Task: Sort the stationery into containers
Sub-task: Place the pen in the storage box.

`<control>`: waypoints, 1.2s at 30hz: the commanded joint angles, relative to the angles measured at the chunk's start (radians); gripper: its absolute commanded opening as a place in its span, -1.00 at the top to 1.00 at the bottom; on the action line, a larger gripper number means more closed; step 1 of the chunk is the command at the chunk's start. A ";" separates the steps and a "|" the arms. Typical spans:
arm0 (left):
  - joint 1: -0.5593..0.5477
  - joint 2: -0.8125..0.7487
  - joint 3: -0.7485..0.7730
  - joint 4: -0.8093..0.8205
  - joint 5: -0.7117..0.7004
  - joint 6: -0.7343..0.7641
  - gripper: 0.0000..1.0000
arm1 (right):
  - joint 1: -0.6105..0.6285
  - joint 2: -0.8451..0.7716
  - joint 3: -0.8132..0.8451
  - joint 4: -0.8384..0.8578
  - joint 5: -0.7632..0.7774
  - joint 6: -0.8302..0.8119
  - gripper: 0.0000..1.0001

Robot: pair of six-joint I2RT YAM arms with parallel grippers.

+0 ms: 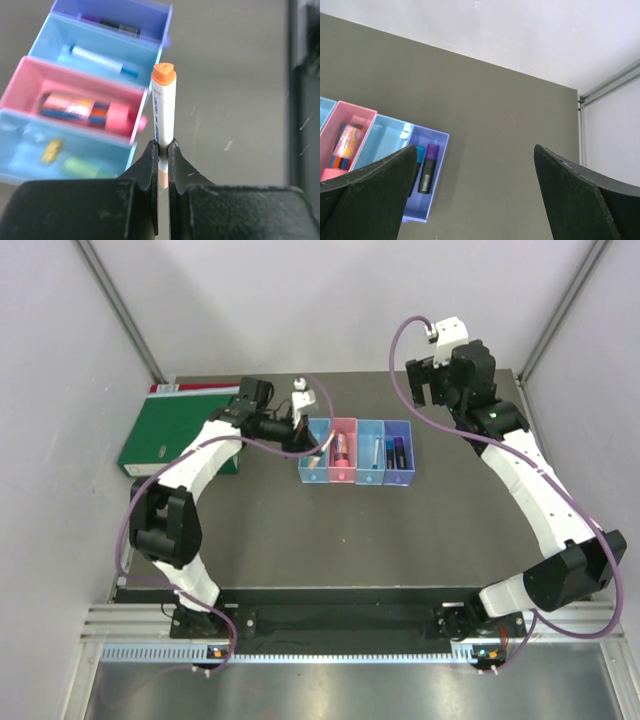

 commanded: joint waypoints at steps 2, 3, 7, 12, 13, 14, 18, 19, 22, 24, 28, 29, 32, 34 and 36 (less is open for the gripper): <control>-0.069 0.104 0.011 0.628 0.082 -0.748 1.00 | -0.036 -0.032 -0.016 0.044 0.068 0.017 -1.00; -0.087 0.125 0.030 0.696 0.071 -0.878 1.00 | -0.041 -0.032 -0.019 0.044 0.070 0.018 -0.99; -0.119 0.249 0.102 0.914 0.031 -1.149 1.00 | -0.053 -0.035 -0.027 0.044 0.067 0.021 -0.99; -0.145 0.394 0.171 1.075 -0.016 -1.342 1.00 | -0.056 -0.057 -0.045 0.047 0.064 0.011 -0.99; -0.150 0.406 0.178 1.078 -0.019 -1.339 1.00 | -0.055 -0.063 -0.048 0.047 0.064 0.011 -0.99; -0.158 0.427 0.182 1.090 -0.024 -1.332 1.00 | -0.056 -0.064 -0.053 0.047 0.064 0.009 -0.99; -0.169 0.471 0.185 1.066 -0.069 -1.290 1.00 | -0.062 -0.072 -0.055 0.044 0.053 0.015 -0.99; -0.170 0.477 0.186 1.054 -0.082 -1.277 1.00 | -0.061 -0.074 -0.056 0.042 0.051 0.017 -0.99; -0.181 0.492 0.195 1.028 -0.119 -1.212 1.00 | -0.065 -0.072 -0.058 0.044 0.045 0.025 -0.99; -0.184 0.497 0.200 1.012 -0.138 -1.181 0.91 | -0.068 -0.074 -0.061 0.044 0.039 0.032 -0.99; -0.184 0.504 0.202 0.974 -0.154 -1.152 0.83 | -0.070 -0.077 -0.065 0.044 0.031 0.037 -0.99; -0.184 0.503 0.199 0.971 -0.158 -1.140 0.79 | -0.072 -0.078 -0.067 0.044 0.030 0.040 -0.99; -0.182 0.503 0.191 0.951 -0.171 -1.111 0.75 | -0.073 -0.086 -0.070 0.044 0.024 0.044 -0.99; -0.182 0.509 0.189 0.945 -0.176 -1.106 0.66 | -0.075 -0.089 -0.075 0.042 0.022 0.046 -0.99; -0.182 0.512 0.191 0.933 -0.182 -1.094 0.58 | -0.076 -0.090 -0.075 0.042 0.019 0.049 -0.99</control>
